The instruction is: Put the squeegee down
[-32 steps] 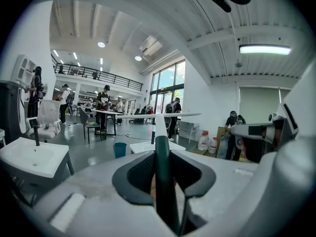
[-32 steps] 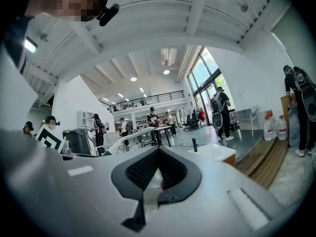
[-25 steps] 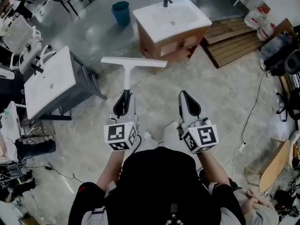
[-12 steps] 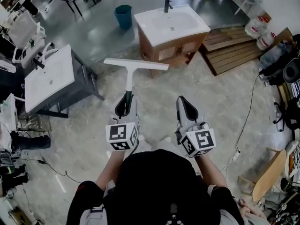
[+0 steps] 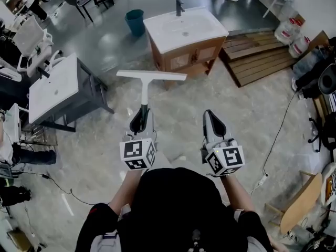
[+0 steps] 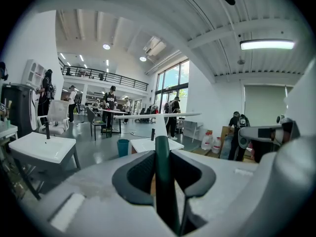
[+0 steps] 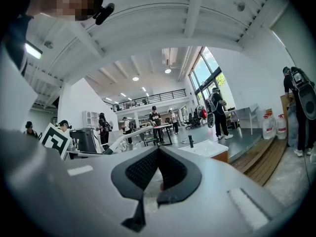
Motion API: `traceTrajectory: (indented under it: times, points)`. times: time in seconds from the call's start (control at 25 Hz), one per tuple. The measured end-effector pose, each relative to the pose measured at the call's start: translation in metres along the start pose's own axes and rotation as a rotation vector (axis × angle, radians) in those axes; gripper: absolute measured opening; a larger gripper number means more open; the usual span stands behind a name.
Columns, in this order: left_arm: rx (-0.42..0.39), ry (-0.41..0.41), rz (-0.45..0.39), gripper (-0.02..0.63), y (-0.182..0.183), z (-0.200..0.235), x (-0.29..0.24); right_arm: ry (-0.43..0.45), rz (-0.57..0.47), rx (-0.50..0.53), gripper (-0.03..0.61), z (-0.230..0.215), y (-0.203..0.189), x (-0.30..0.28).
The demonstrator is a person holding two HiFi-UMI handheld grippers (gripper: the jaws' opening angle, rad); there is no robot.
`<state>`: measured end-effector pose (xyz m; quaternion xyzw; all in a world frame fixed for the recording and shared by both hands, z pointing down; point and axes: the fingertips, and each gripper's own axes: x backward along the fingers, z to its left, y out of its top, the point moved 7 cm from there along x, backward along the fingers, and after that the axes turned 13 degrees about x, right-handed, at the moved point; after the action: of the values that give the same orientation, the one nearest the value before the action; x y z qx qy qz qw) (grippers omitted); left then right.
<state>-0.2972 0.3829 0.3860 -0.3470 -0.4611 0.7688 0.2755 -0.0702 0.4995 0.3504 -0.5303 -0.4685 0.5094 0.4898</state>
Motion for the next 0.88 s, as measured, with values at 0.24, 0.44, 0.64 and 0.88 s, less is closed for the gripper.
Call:
traceTrajectory:
  times: [0.24, 0.44, 0.64, 0.88]
  points:
    - [-0.009, -0.009, -0.01, 0.104, -0.002, -0.028, -0.004, 0.002, -0.025, 0.019, 0.002, -0.014, 0.008, 0.015]
    - [-0.022, -0.022, -0.017, 0.104, 0.001, -0.037, -0.017, -0.02, -0.033, 0.022, 0.002, -0.027, 0.007, 0.017]
    - [-0.02, -0.041, -0.005, 0.104, 0.003, -0.038, -0.039, -0.045, -0.023, 0.025, 0.002, -0.037, 0.005, 0.007]
    - [-0.002, -0.054, -0.004, 0.104, 0.008, -0.035, -0.082, -0.075, 0.005, 0.041, 0.002, -0.057, -0.002, -0.016]
